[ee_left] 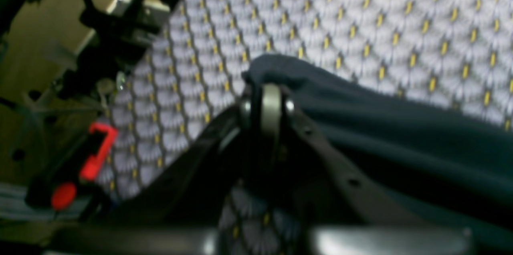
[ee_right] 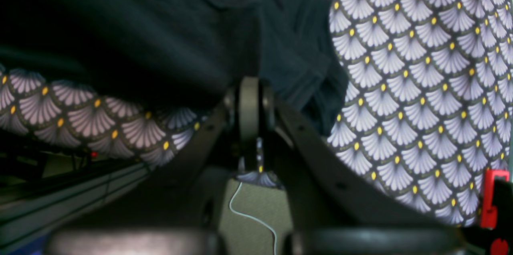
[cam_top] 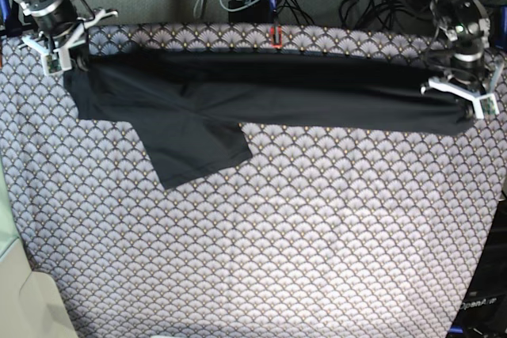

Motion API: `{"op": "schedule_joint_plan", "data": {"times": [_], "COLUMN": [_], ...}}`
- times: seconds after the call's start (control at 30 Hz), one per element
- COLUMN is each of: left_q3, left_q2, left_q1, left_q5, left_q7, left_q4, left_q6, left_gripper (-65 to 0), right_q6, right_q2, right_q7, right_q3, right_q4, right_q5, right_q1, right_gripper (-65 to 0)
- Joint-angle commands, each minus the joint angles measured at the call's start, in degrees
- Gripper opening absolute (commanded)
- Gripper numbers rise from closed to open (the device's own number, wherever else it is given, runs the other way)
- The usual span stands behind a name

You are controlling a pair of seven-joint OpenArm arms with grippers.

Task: Fold the T-shirt properly
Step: 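Drag the folded strip toward the robot with both grippers, then open both grippers and release the strip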

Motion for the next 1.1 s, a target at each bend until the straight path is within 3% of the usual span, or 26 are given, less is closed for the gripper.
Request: {"op": "schedule_joint_plan", "data": {"times": [0.0, 0.2, 0.4, 0.53, 1.07], "left_q3": [-0.16, -0.07, -0.07, -0.07, -0.07], "left_q2": [0.01, 0.28, 0.01, -0.25, -0.16], "left_q1": [-0.15, 1.17, 0.99, 0.81, 0.81], "left_q5": [0.02, 0.11, 0.11, 0.11, 0.11], "left_q7": [-1.63, -1.63, -1.72, -1.72, -1.81], "left_q4": [0.94, 0.86, -4.07, -7.14, -7.58], "left_q6": [0.29, 0.29, 0.29, 0.2, 0.2], "left_gripper": [-65.0, -65.0, -65.0, -65.0, -65.0], "right_q6": [-0.27, -0.27, -0.27, -0.27, -0.27], "right_q2": [0.71, 1.33, 2.73, 2.47, 3.44], "right_q7": [1.23, 1.32, 1.5, 4.49, 5.89], "right_q3": [1.29, 4.19, 3.92, 3.75, 3.57], "right_q4": [0.8, -0.34, -3.95, -4.39, -11.33], "right_q5": [0.49, 0.49, 0.58, 0.58, 0.49], "right_q1": [-0.37, 0.16, 0.16, -0.28, 0.42], "right_gripper": [-65.0, -65.0, -65.0, -65.0, -65.0]}}
